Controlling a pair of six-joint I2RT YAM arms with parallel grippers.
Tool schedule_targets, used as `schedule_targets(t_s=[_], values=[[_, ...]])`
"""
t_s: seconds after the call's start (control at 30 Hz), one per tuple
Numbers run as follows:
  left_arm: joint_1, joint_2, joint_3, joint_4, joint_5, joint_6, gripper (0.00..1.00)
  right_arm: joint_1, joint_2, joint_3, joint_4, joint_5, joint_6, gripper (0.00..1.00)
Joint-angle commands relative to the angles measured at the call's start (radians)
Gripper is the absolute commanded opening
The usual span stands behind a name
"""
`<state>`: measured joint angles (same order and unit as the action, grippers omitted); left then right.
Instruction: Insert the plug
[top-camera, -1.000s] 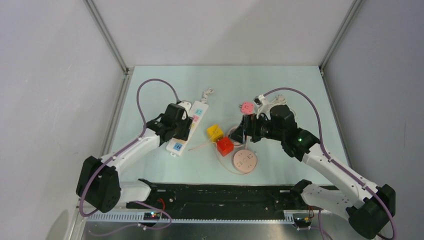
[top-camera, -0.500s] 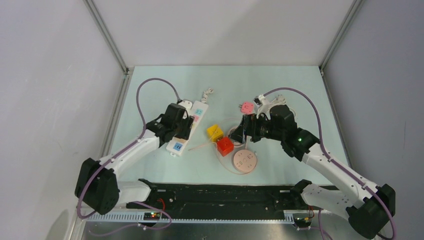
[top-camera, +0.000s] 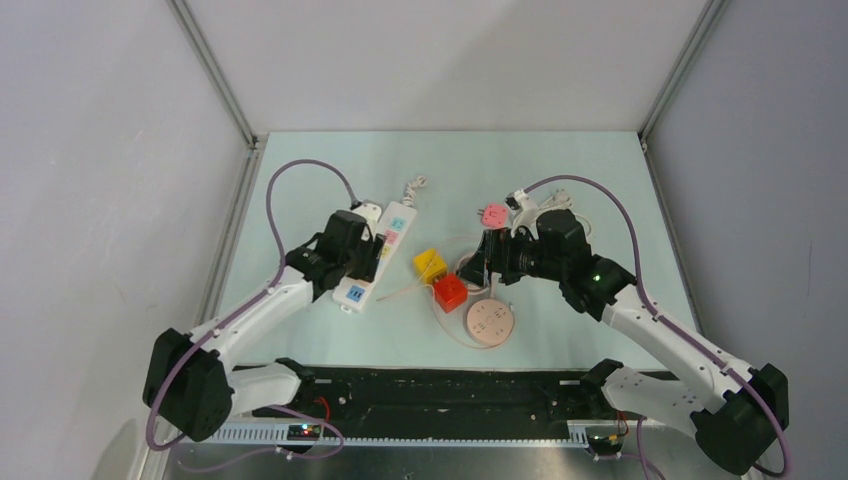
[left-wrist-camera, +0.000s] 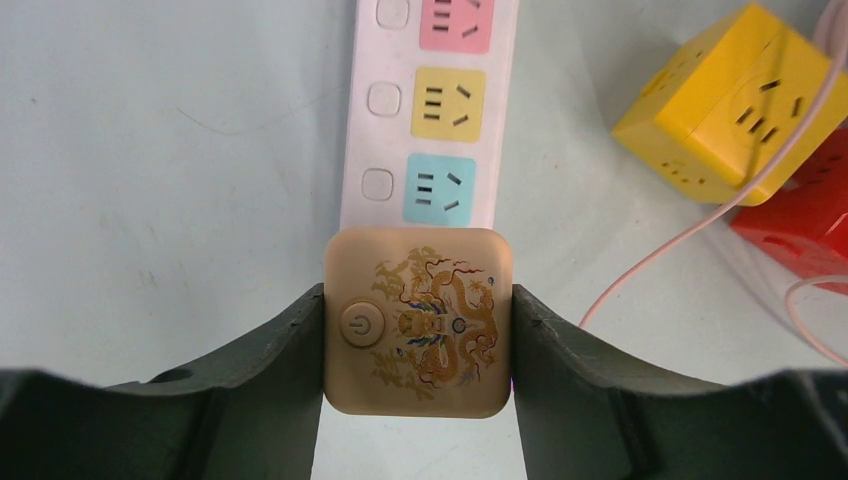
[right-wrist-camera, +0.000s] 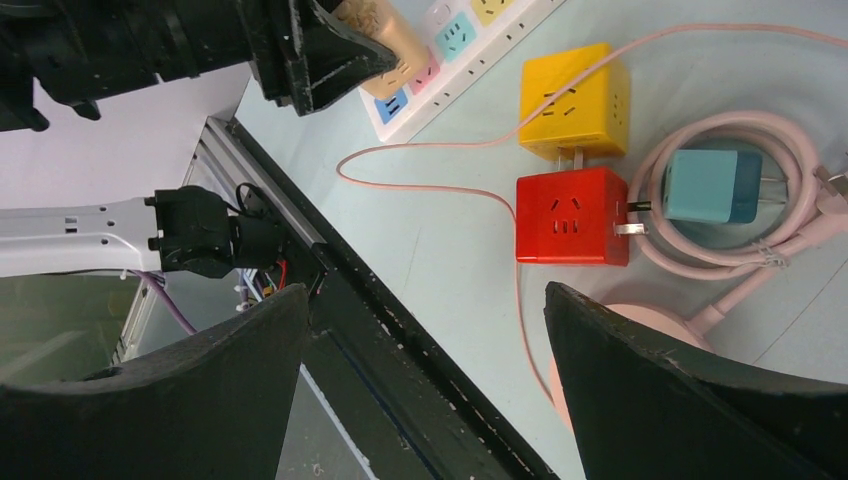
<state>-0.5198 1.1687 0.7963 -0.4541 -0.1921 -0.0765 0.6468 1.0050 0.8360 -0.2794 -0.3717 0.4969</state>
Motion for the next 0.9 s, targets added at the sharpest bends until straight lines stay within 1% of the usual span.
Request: schedule_targets(t_s=[0.0,0.13,0.27,0.57,0.87], values=[[-0.004,0.033,-0.017,0.048,-0.009,0.033,0.0,0.005,0.001,0.026,0.014,0.013,-0.001,0.91],[-0.006,0.055,-0.031,0.099,-0.002,0.041,0.0,0.005,0.002,0.026,0.013,0.014,-0.005,0.91],[-0.005,0.053,-0.033,0.114,-0.003,0.045,0.0,0.005,0.001,0.026,0.005,0.017,-0.01,0.91],[-0.012,-0.049,-0.046,0.117,-0.014,0.056,0.0,0.005,0.012,0.026,0.007,0.022,-0.005,0.91],[-0.013,0.002,-0.063,0.149,-0.007,0.071,0.0,0.009,0.021,0.026,0.017,0.017,0.0,0.91]])
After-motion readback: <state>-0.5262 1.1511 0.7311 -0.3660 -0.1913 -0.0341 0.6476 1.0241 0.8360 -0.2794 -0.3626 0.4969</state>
